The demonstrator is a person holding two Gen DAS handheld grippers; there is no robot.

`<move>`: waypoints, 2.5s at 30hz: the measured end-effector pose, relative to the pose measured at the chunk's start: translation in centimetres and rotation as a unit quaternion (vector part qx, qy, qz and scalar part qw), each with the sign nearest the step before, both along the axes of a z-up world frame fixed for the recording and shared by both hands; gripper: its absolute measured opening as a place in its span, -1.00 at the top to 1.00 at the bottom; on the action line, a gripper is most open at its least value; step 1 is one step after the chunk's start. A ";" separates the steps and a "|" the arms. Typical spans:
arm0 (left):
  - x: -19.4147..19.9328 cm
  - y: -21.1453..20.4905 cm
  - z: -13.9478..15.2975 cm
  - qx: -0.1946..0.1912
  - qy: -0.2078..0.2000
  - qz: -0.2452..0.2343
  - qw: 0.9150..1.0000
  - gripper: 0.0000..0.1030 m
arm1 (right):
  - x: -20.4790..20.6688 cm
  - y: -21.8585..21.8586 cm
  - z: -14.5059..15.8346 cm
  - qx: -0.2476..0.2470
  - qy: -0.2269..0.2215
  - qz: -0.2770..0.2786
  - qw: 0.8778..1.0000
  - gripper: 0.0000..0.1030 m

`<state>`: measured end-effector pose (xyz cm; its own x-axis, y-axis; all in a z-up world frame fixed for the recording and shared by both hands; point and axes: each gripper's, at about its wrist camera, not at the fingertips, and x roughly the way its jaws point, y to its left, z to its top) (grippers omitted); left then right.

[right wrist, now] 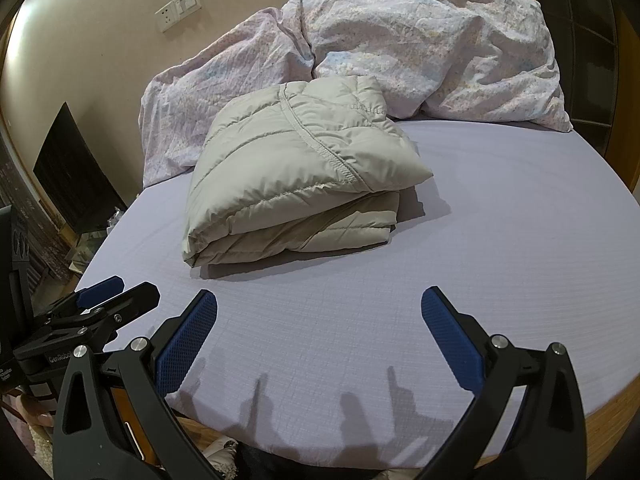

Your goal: Fold large clothes

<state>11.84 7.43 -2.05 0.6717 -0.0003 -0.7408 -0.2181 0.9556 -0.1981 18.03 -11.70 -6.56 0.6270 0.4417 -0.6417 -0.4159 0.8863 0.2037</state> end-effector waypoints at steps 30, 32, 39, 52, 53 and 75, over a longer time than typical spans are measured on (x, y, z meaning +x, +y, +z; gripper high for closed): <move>0.2 -0.1 0.0 0.000 0.001 0.001 1.000 -0.96 | 0.1 0.1 -0.2 0.000 0.002 0.000 1.000 -0.97; 0.2 -0.1 -0.1 0.001 0.001 0.001 1.000 -0.96 | 0.1 0.1 -0.2 0.000 0.002 0.000 1.000 -0.97; 0.2 -0.1 0.0 0.000 0.001 0.002 1.000 -0.96 | 0.1 0.2 -0.3 0.001 0.003 0.000 1.000 -0.97; 0.2 -0.1 -0.2 -0.001 0.002 0.001 1.000 -0.96 | 0.2 0.1 -0.3 0.001 0.003 0.000 1.000 -0.97; 0.2 -0.1 -0.2 -0.001 0.001 0.001 1.000 -0.96 | 0.2 0.2 -0.3 0.001 0.003 0.000 1.000 -0.97; 0.1 0.0 -0.4 0.000 0.002 0.003 1.000 -0.96 | 0.3 0.2 -0.4 0.002 0.005 0.000 1.000 -0.97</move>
